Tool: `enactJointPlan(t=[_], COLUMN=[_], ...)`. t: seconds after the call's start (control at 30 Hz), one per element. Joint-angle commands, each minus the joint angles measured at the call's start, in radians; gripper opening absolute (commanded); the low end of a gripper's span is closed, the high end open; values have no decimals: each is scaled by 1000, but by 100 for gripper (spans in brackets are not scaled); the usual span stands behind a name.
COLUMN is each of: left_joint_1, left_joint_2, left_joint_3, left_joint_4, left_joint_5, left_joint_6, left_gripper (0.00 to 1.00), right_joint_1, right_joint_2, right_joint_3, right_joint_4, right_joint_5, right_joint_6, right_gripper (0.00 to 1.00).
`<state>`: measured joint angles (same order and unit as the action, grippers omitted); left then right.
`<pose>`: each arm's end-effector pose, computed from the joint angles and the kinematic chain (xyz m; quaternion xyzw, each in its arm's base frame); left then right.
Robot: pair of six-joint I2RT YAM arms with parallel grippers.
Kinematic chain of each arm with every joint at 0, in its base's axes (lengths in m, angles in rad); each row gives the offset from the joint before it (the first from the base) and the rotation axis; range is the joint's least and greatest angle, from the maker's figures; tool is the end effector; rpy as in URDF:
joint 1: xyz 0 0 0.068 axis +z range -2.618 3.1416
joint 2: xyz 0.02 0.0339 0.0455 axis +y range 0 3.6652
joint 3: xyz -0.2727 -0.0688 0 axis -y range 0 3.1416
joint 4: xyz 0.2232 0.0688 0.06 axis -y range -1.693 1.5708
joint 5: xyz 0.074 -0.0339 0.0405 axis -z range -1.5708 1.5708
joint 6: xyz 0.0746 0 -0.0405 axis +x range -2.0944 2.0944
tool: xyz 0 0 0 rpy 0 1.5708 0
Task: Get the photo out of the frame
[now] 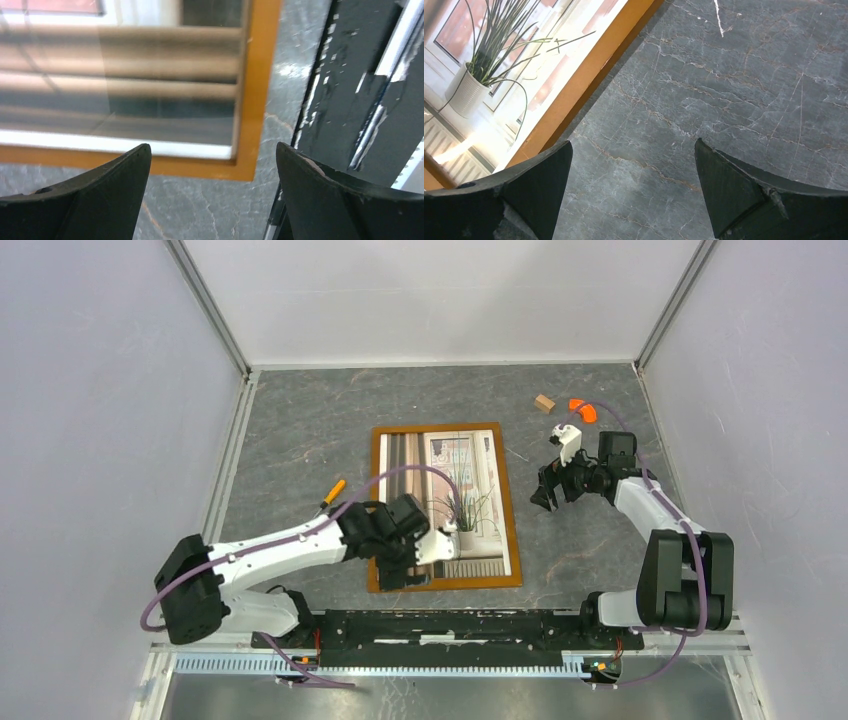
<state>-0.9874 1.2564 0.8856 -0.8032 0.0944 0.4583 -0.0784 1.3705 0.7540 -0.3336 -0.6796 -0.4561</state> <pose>0.1168 -0.1898 0.2111 0.6548 0.7282 -0.0961 0.1779 0.2622 0.0264 0.1933 -0.2685 0.8627 0.2301 0.3615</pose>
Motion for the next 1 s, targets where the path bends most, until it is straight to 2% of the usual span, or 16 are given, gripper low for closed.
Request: enactJointPlan(t=[0.0,0.2,0.53,0.77,0.97], left_joint_1=[-111,-186,-185,-96,44], left_joint_2=[47,137,224,249,293], left_joint_3=[-27,-47,-64,-35,35], left_joint_4=[153,228,344,366,378], left_joint_5=[-89,-143,-182,-137,-57], left_joint_6=[-84,-99,-89,-33,-15], left_gripper=[100,100,100,96,89], right_joint_1=[4,5,3,2,2], right_joint_2=[16,30,33,43,54], right_joint_3=[-5,-4,-4,-2,4], right_joint_4=[28,27,13,5,1], right_joint_5=[0,0,-13,-38,-44], right_joint_6=[-2,-9,-16,-7,-8], right_gripper=[98,98,98,98,98])
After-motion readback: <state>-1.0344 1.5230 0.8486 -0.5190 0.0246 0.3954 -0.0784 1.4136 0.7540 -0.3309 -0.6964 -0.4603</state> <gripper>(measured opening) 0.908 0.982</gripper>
